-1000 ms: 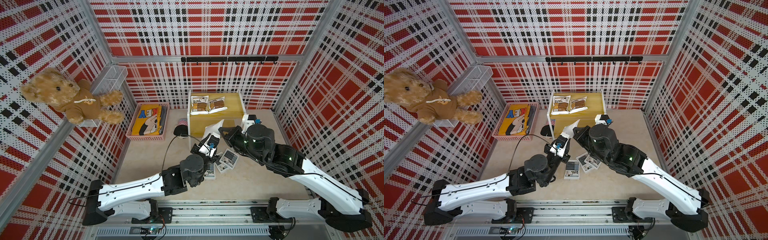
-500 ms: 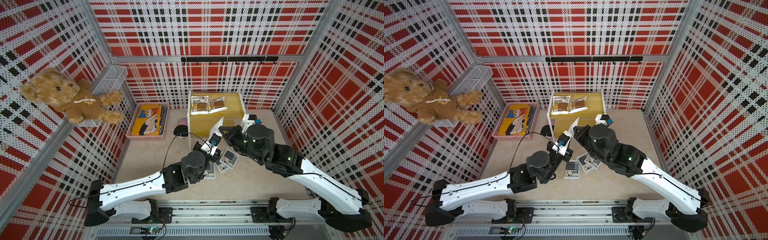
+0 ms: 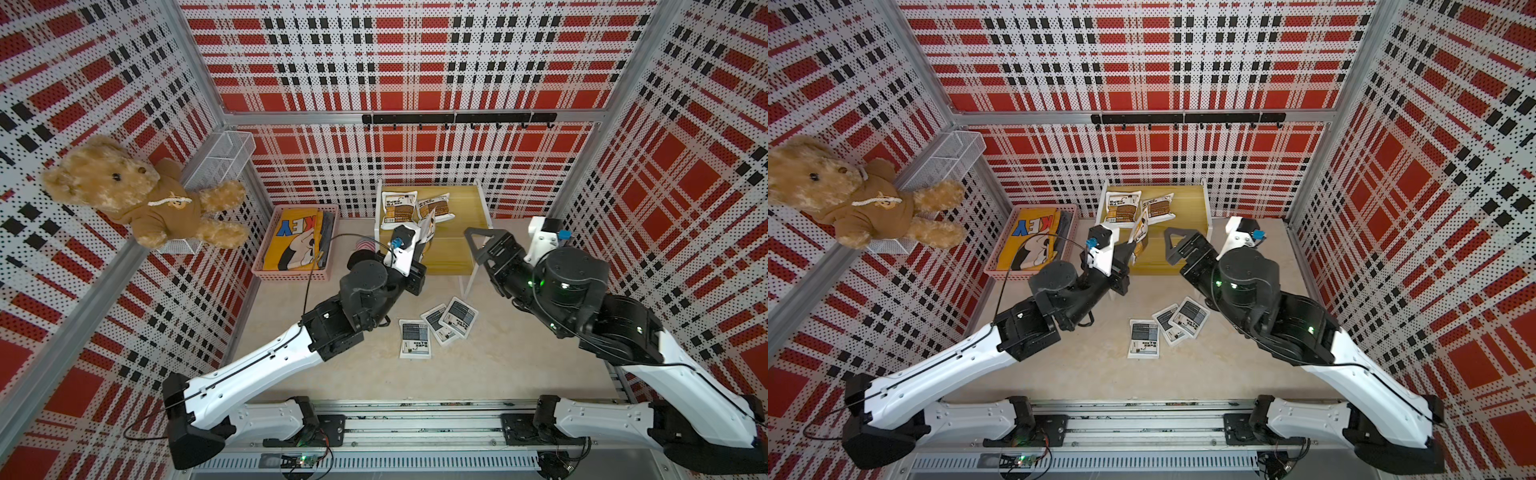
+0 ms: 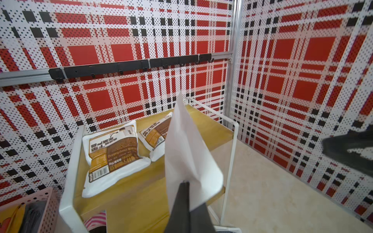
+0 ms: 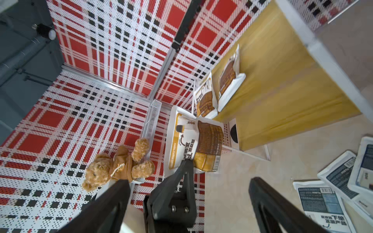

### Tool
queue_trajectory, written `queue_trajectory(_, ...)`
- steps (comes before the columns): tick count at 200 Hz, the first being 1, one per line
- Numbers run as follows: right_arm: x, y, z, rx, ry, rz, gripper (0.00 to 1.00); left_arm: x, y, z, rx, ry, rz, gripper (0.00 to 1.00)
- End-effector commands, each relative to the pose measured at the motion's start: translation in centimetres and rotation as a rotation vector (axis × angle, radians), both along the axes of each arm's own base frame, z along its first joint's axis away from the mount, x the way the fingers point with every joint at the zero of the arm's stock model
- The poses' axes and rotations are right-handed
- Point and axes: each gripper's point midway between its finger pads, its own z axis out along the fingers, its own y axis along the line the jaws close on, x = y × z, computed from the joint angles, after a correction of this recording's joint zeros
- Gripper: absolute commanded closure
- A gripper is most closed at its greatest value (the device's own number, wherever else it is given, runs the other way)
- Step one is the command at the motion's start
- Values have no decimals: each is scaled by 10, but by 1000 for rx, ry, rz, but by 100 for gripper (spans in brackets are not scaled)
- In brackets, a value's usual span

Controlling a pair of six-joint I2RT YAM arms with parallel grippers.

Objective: Place the bagged coffee beans on the shelf by color
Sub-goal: Place the bagged coffee beans on the shelf.

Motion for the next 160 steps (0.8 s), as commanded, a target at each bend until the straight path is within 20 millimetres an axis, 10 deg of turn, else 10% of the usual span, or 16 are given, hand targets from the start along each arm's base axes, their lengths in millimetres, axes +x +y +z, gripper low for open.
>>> queue_trajectory(1, -6, -48, 10, -126, -80, -122, 0, -10, 4, 33, -191, 87, -207, 100)
queue_trajectory(47, -8, -55, 26, -249, -164, -125, 0, 20, 10, 61, -411, 271, -399, 100)
queue_trajectory(94, -2, -26, 31, -342, -208, -40, 0, 51, -30, 51, -528, 502, -621, 100)
queue_trajectory(160, -4, -39, 35, -335, -227, -68, 0, 90, -66, 41, -575, 630, -712, 100)
